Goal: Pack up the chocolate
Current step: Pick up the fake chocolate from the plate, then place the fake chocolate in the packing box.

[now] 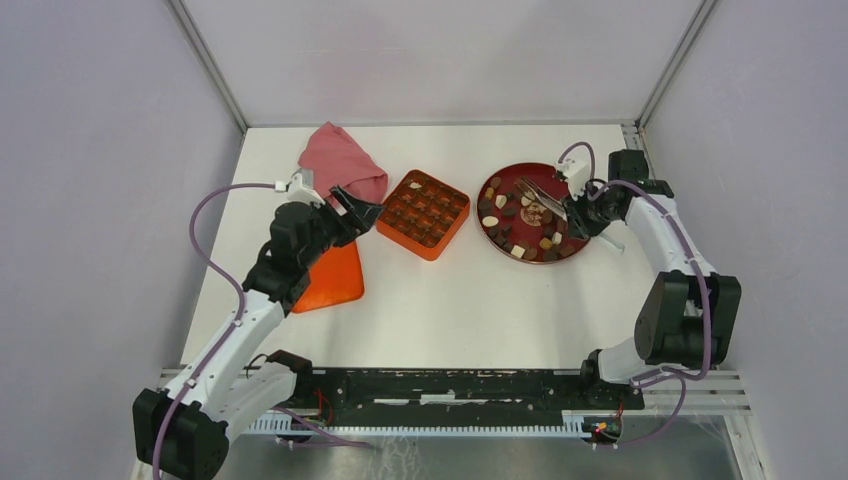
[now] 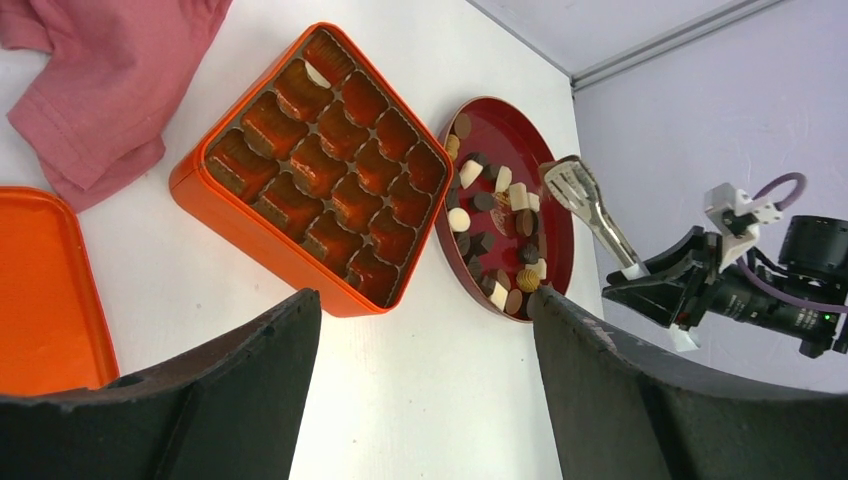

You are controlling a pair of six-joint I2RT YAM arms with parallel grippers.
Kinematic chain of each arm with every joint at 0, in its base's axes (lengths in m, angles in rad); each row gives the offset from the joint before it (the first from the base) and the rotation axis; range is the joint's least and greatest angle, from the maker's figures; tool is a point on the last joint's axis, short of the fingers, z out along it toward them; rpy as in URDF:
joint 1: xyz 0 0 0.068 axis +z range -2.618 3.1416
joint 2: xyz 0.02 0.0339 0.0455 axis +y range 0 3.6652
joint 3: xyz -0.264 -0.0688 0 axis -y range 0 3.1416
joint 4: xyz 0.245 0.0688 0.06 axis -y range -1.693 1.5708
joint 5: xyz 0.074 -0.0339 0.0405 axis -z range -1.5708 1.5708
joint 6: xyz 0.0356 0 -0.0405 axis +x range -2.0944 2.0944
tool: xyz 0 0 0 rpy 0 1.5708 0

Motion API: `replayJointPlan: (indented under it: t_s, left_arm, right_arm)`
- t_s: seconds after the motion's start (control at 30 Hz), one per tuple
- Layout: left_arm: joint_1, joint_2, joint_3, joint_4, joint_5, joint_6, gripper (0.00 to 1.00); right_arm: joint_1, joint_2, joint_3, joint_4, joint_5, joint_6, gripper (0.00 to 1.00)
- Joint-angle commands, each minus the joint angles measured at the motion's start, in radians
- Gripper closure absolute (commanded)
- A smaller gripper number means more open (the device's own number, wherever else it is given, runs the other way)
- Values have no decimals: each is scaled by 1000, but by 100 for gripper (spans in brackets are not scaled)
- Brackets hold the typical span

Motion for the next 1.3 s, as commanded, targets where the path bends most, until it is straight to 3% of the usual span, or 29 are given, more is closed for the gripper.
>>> replayJointPlan:
  t_s: [0.0,0.13,0.27,0.6,0.97,1.27]
  left_arm:
    - [0,-39,104,-61,-60,55,17]
    - [0,-51,158,-82,-71,96,11]
    - [1,-47,184,-71,-39,78,1]
    - [-1,-59,173,-105,-42,14,0]
    - [0,-92,115,-109,-83,-13,0]
    - [-1,-110,81,-104,-92,-18,0]
  right_arm:
    - [36,-50,87,45,-197,39,100]
    - [135,-51,107,131,-279,101,100]
    - [273,-19,147,200,-265,140,100]
    - [526,182,301,276,-78,225,100]
    - [588,361,438,277,50,250,100]
    - [593,405,433,270,95,239,100]
